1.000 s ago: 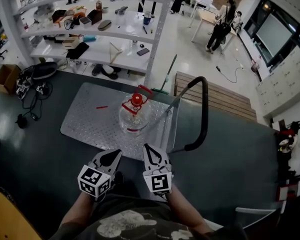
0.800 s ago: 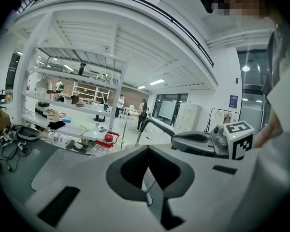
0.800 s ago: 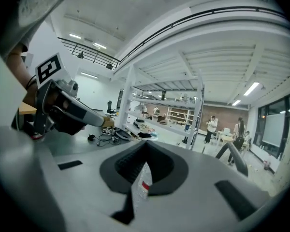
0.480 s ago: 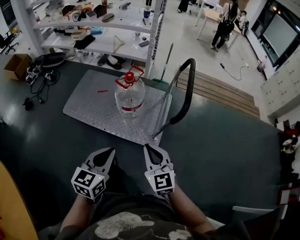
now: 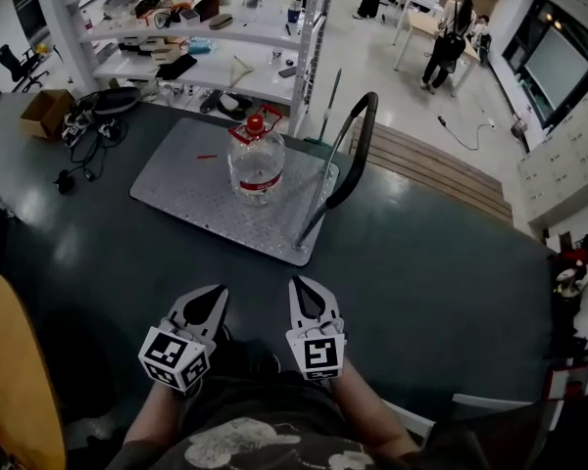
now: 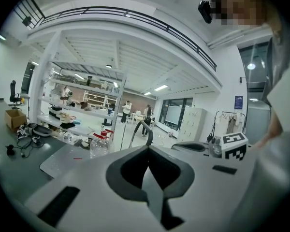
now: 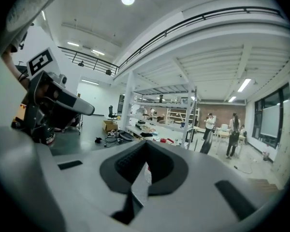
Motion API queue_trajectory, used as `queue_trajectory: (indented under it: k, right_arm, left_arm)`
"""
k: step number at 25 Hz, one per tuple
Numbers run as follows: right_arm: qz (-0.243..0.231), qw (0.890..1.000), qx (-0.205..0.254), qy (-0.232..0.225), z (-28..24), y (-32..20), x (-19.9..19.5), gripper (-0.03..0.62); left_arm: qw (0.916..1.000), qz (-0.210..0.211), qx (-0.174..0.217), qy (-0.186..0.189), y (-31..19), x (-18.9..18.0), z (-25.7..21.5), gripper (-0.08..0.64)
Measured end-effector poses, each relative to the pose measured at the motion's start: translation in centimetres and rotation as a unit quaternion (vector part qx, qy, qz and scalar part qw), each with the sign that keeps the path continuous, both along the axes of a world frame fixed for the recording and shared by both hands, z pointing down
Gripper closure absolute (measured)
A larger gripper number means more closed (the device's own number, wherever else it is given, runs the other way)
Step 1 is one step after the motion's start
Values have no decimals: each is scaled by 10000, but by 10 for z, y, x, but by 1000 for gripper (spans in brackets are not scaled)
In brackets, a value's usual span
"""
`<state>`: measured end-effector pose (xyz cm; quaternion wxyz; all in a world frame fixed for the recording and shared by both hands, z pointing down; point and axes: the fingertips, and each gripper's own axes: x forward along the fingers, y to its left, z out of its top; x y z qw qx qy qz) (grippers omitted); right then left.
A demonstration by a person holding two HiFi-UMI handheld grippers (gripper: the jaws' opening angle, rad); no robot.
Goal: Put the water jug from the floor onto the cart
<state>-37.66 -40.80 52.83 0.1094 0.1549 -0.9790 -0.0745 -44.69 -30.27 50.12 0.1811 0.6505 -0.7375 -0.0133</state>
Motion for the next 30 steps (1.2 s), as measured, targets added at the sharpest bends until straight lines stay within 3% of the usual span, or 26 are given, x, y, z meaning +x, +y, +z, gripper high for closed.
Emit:
queue_trajectory:
  k: [9, 14, 24, 30]
  right_arm:
    - [502, 9973, -486, -246, -4, 27, 53, 601]
    - [1041, 9938, -356, -146, -8, 61, 78, 601]
    - [1077, 9939, -217, -67, -10, 159, 131, 603]
    - [958, 9949, -269, -152, -9, 193, 151, 603]
  left_arm:
    - [9998, 154, 98, 43, 39, 35, -2, 552]
    - [9997, 167, 144, 85, 84, 52, 0, 552]
    - [9997, -20, 150, 172, 197, 99, 6, 552]
    - [9997, -81, 53, 225, 235, 120, 17, 552]
